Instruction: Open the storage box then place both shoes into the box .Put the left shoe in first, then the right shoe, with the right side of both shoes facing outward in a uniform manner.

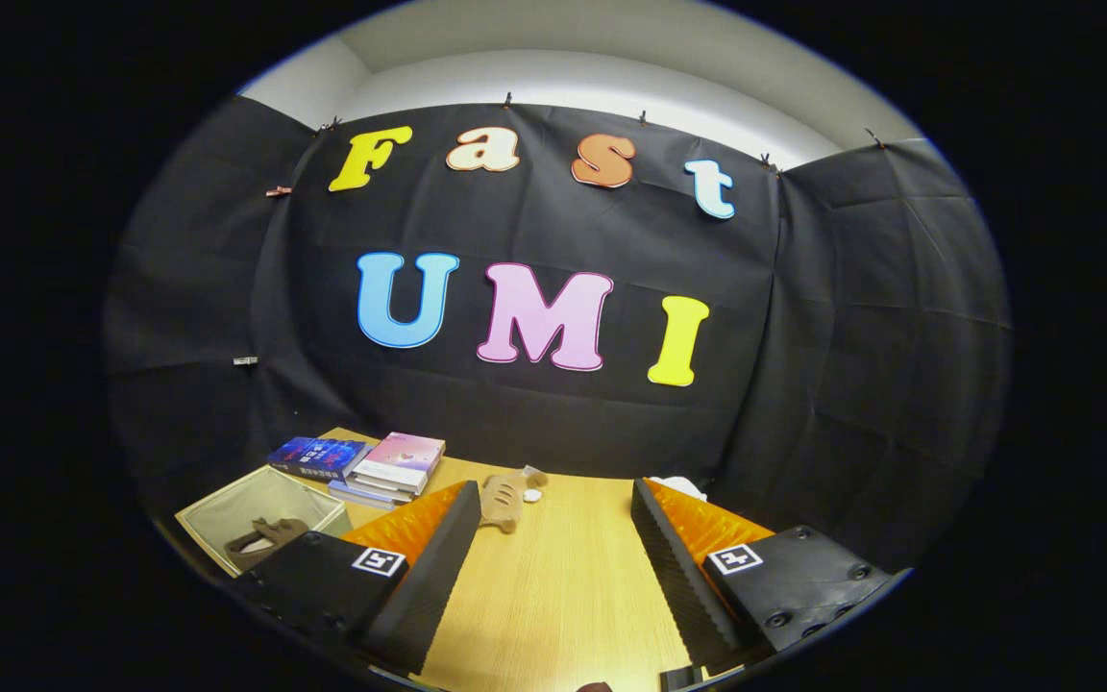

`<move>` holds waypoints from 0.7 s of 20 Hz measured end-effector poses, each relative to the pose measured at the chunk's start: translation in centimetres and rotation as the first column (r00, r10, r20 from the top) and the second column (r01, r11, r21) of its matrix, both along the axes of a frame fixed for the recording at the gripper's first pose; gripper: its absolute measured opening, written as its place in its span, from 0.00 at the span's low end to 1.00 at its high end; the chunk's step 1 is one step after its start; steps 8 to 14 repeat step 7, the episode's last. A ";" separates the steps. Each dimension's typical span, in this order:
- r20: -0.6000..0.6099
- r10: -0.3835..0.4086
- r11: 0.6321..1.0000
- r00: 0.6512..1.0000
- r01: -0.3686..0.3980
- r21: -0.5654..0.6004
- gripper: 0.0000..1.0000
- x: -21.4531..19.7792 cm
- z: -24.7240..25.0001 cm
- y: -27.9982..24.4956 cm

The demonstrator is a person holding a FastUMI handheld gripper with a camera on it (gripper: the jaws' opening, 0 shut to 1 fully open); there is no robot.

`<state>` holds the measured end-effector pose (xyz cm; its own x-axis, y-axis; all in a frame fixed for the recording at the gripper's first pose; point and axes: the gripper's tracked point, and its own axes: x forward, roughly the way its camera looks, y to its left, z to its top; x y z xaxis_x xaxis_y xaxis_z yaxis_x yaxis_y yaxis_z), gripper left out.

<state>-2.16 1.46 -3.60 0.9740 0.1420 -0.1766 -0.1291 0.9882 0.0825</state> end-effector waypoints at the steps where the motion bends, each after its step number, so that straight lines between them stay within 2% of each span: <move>1: 0.004 0.000 1.000 1.000 0.000 -0.002 0.98 0.0 0.1 0.1; 14: 0.010 0.012 1.000 1.000 -0.012 -0.013 0.98 0.1 0.3 0.7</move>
